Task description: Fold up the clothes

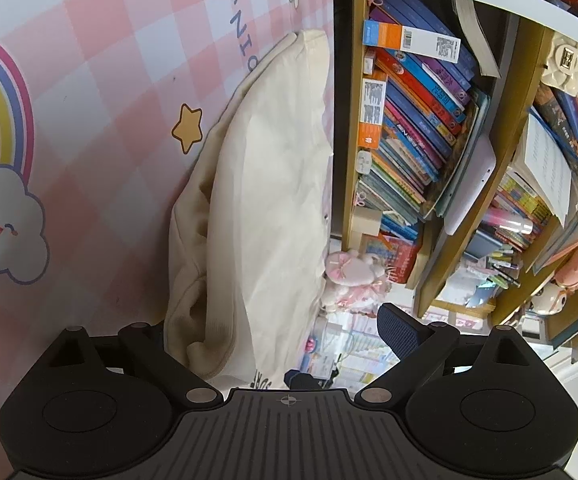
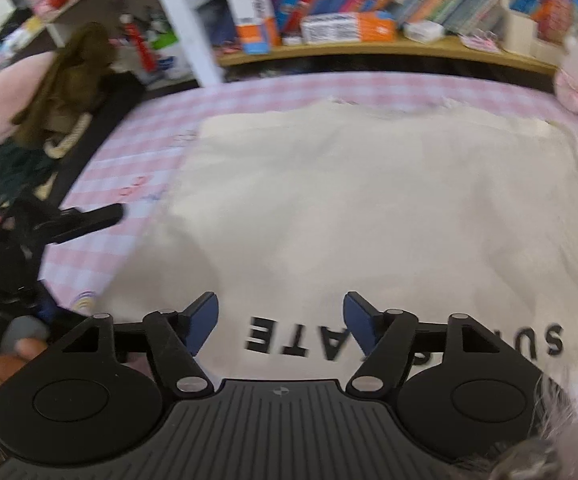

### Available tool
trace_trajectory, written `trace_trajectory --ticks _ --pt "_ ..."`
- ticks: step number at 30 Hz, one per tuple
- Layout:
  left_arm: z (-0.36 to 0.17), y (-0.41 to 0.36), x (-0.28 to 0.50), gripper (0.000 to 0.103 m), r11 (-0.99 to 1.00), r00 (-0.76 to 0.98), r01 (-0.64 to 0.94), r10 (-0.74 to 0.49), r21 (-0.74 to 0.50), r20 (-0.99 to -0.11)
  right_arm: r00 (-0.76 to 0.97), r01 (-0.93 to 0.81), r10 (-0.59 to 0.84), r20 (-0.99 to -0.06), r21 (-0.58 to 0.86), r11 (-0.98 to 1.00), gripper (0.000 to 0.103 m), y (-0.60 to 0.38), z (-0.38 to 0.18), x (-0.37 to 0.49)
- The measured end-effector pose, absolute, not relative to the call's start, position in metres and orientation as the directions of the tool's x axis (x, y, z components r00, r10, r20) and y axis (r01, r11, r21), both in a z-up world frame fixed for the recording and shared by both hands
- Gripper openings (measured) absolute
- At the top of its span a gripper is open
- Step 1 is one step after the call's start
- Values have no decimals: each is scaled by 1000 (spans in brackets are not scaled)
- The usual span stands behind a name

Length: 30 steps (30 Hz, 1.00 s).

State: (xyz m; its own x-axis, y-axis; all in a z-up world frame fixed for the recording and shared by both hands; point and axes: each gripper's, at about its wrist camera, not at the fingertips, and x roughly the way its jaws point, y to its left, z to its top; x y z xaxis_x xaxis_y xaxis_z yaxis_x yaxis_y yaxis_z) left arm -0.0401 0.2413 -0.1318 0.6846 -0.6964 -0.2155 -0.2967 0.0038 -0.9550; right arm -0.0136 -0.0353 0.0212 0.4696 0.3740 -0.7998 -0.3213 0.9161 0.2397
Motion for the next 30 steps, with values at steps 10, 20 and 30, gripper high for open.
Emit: trace_trajectory --ticks 10,20,30 --pt "-128 238 -39 97 45 672 -282 -703 -958 -231 470 -253 314 -825 214 943 79 -42 15 -11" --pt "-124 233 -37 97 100 654 -277 -709 -956 -264 460 -247 305 -834 209 946 79 -43 14 -9" --pt "-121 228 -38 90 160 640 -283 -703 -946 -310 455 -242 304 -837 212 947 79 -45 11 -5"
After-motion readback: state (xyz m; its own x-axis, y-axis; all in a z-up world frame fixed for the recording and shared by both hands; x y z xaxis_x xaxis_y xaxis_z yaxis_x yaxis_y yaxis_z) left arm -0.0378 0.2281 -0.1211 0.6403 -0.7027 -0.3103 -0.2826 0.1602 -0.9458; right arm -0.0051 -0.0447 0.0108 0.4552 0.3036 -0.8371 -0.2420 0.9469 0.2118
